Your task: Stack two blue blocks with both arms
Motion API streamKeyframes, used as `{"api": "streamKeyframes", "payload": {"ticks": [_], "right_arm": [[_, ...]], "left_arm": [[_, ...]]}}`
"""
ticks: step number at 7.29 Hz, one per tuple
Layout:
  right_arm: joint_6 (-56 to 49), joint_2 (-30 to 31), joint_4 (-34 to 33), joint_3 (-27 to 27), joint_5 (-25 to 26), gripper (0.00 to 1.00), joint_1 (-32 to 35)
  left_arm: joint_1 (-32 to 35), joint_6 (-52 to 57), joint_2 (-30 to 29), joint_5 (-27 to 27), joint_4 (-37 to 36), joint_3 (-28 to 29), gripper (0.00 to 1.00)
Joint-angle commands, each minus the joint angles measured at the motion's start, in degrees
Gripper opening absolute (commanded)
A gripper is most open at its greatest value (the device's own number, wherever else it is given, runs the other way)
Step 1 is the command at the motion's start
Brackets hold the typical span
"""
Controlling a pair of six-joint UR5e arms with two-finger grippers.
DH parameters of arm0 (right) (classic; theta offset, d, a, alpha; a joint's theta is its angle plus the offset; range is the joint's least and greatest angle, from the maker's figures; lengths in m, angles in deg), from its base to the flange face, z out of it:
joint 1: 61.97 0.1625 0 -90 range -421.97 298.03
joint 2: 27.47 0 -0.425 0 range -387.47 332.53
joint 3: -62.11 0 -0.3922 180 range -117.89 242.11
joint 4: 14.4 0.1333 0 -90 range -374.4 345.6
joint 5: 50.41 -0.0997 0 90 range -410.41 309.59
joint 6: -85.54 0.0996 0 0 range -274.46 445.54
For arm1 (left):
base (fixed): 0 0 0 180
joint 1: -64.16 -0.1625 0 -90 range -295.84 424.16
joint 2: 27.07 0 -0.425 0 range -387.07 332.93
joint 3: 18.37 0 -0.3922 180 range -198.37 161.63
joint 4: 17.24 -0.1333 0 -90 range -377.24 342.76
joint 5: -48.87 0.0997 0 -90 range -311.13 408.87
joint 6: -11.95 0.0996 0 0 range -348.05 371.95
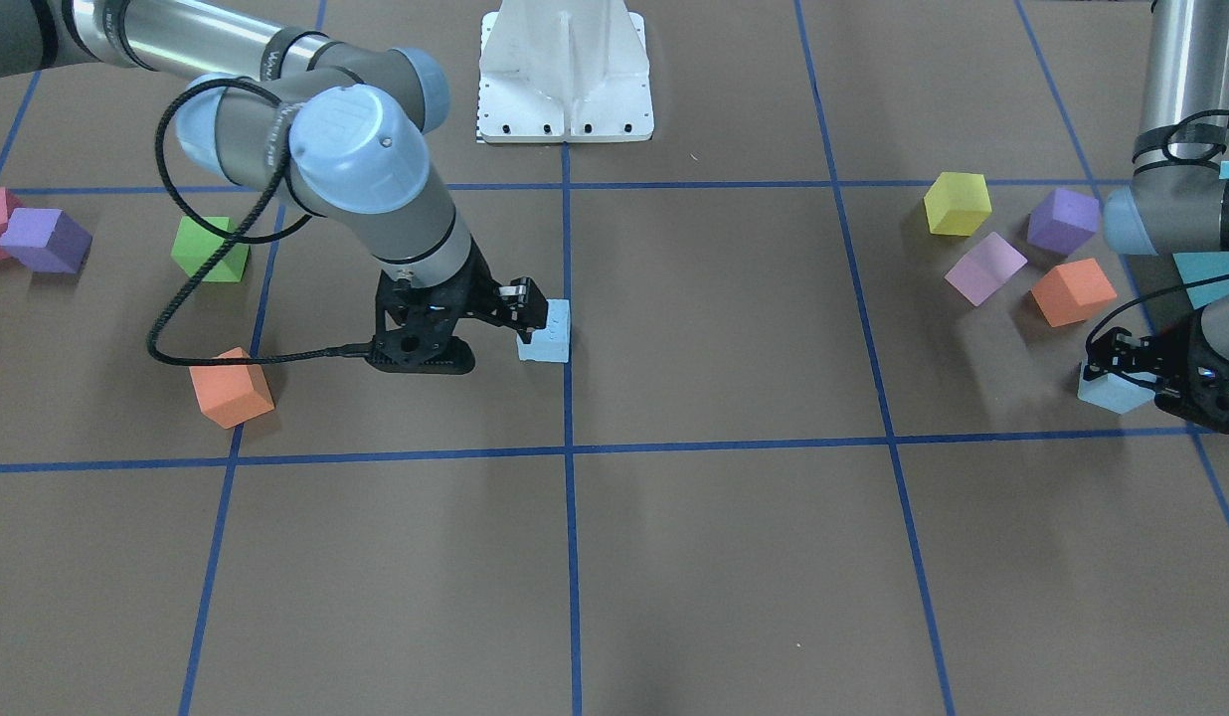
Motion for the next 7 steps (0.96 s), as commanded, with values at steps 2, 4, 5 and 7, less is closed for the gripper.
{"api": "streamKeyframes", "payload": {"ticks": [2, 4, 5, 7], "right_arm": [[-19.68, 11.06, -7.62, -8.27, -4.90, 1.00, 11.55], [-34.69, 18.10, -7.62, -8.36, -4.99, 1.00, 18.31], [-40.86, 20.74, -7.70, -7.75, -5.25, 1.00, 21.65], [-55.36, 23.67, -10.40, -4.60, -5.34, 1.00, 28.59]], "left_arm": [[0.02, -3.07, -3.27, -0.68, -2.24, -1.28, 0.62], [0.03, -6.99, -9.94, -4.90, -18.60, -9.48, 0.62], [-0.06, -13.99, -12.84, -5.08, -25.92, -16.15, 0.62], [-9.66, -38.37, -16.90, -4.04, -27.57, -25.84, 0.62]]}}
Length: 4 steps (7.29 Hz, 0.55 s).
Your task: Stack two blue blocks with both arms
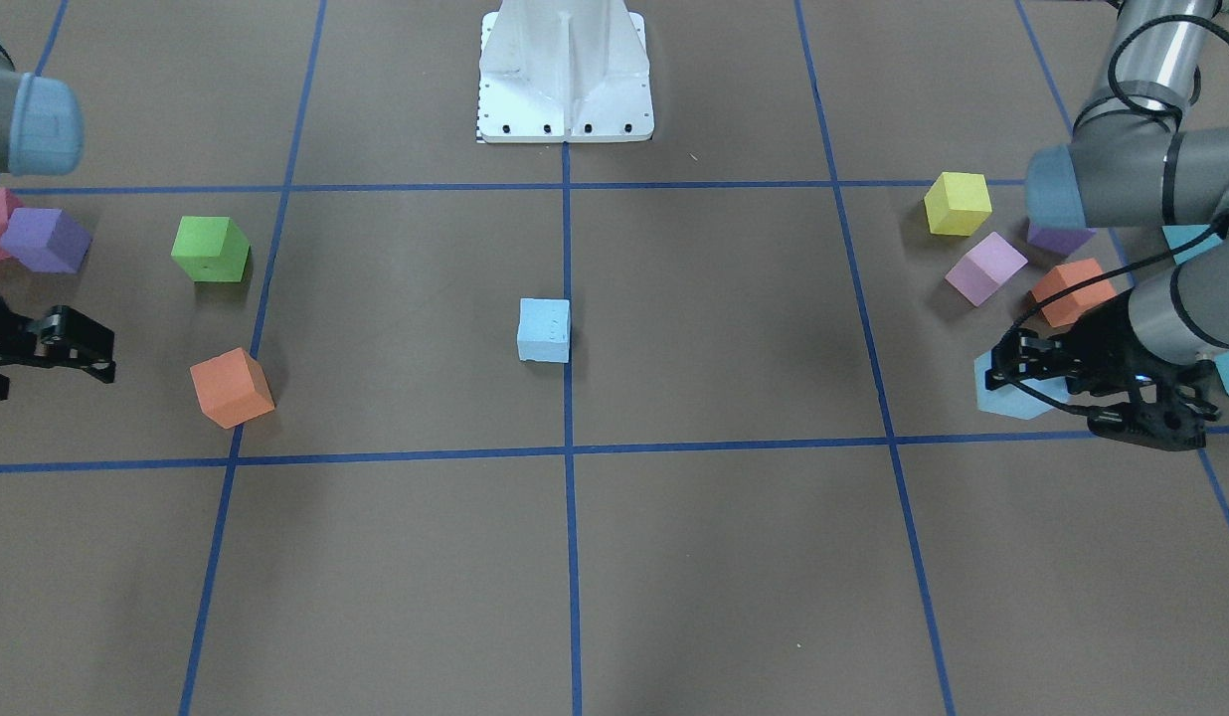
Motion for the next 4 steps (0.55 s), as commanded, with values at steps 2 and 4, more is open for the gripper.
{"api": "streamKeyframes", "payload": {"ticks": [2, 4], "right_arm": [[-20.62, 2.34, -2.66, 7.38, -0.10, 1.00, 11.16], [-29.51, 2.69, -2.31, 13.10, -0.02, 1.00, 15.92]], "left_arm": [[-17.56, -33.88, -11.35, 9.27, -1.45, -6.69, 0.62], [-25.77, -43.77, -16.72, 16.23, -1.45, -5.55, 0.62]]}}
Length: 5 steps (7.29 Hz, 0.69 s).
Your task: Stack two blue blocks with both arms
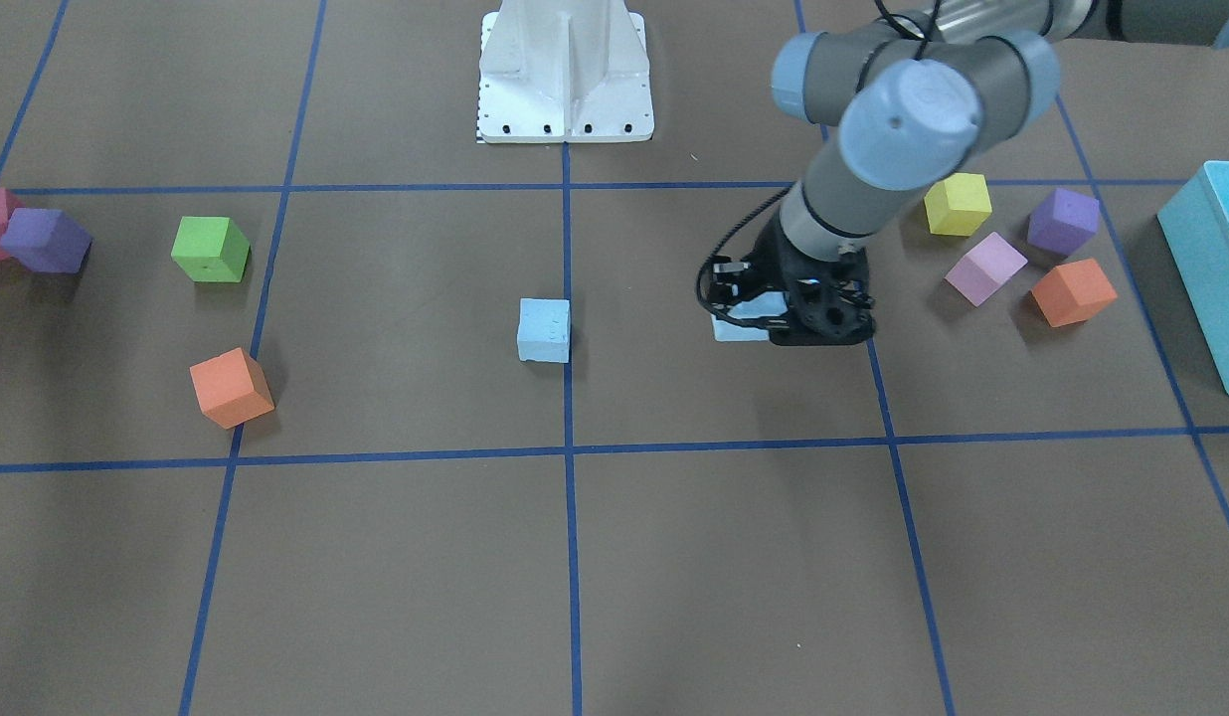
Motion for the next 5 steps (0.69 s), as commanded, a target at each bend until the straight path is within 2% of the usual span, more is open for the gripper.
{"api": "streamKeyframes", "payload": {"ticks": [1, 3, 5], "right_arm": [[-8.52, 0.32, 0.05, 5.16, 0.20, 1.00, 4.62], [-10.12, 1.90, 0.23, 5.53, 0.11, 1.00, 5.69], [-10.13, 2.61, 0.23, 5.62, 0.11, 1.00, 5.69]], "left_arm": [[-7.86, -9.50, -6.53, 7.48, -0.17, 2.40, 0.62], [-10.25, -12.15, -14.17, 10.15, 0.00, 10.73, 0.62], [-11.74, -12.60, -16.12, 12.25, 0.44, 13.56, 0.62]]}}
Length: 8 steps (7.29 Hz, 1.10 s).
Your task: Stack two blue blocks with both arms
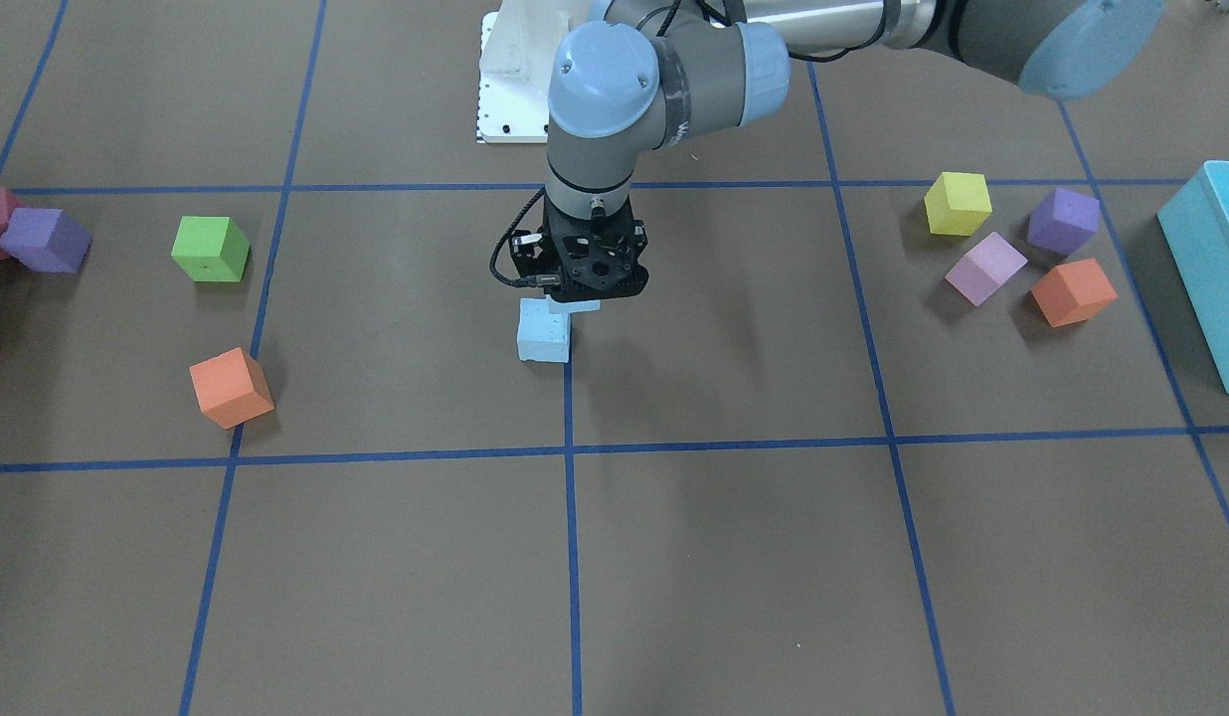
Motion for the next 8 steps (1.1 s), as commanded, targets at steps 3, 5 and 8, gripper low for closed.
{"api": "streamKeyframes", "payload": {"ticks": [3, 5, 8], "right_arm": [[-0.31, 0.47, 0.06, 0.08, 0.09, 1.00, 0.08], [-0.23, 0.39, 0.06, 0.08, 0.09, 1.00, 0.08], [-0.05, 0.21, 0.06, 0.08, 0.17, 1.00, 0.08]], "left_arm": [[-1.13, 0.04, -3.69, 1.74, 5.29, 8.72, 0.62], [-1.13, 0.13, -3.60, 1.83, 5.29, 8.99, 0.62], [-1.13, 0.30, -3.16, 1.83, 5.38, 9.08, 0.92]]}}
